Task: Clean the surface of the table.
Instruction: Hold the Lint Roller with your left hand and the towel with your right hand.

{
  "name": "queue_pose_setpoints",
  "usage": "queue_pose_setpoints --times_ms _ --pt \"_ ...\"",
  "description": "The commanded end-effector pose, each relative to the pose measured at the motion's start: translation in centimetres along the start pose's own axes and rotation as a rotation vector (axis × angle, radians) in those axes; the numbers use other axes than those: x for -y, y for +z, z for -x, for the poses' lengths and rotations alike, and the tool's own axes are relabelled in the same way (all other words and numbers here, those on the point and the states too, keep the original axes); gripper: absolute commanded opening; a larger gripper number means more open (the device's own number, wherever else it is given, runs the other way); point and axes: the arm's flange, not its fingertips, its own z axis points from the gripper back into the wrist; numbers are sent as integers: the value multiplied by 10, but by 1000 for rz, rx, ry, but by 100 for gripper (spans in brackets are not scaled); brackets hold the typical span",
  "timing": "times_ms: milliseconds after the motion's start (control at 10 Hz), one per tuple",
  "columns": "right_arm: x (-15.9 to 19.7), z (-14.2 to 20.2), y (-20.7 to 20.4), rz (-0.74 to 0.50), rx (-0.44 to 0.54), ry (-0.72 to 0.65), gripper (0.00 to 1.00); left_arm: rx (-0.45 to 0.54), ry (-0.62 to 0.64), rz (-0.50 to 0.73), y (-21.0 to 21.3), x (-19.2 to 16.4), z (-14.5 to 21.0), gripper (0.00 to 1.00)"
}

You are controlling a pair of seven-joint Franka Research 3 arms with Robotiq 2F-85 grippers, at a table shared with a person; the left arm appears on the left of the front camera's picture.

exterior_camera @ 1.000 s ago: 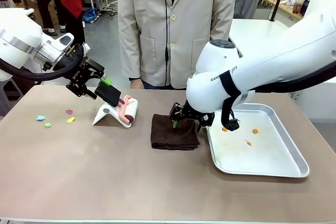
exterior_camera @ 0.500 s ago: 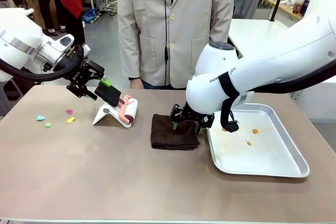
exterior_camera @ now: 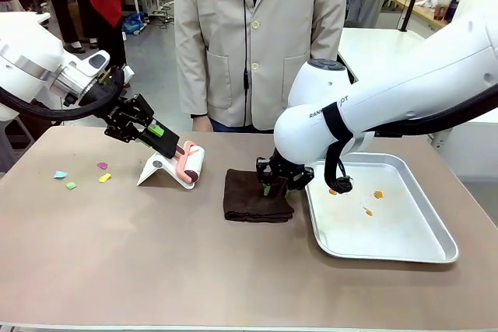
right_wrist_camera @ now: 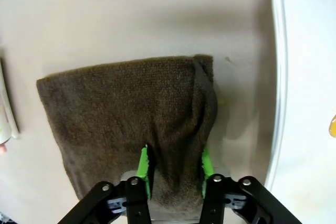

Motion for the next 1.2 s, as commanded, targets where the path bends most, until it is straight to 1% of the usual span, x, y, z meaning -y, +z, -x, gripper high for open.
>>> queue_pose_setpoints --times_ms 0,100,600,700,800,900,1000,1100 --pt "-5 -2 -6 -6 -16 -21 4 -11 -1 -12 1 3 -3 4" --pt "-5 -2 -6 -9 -17 -19 0 -5 -1 -16 1 2 -3 0" --pt "-3 -3 -9 -29 -50 6 0 2 -14 -5 3 5 0 0" --pt "-2 -3 -8 -41 -49 4 0 6 -20 3 5 7 2 0" --pt "1 -3 -3 -82 -48 5 0 15 -30 25 10 9 6 0" --pt "6 -4 4 -154 -49 2 0 30 -38 53 16 12 9 0" --pt "13 -5 14 -346 -105 10 0 51 -53 93 24 16 15 0" --pt "28 -8 25 -518 -137 -5 0 76 -68 116 35 19 23 0"
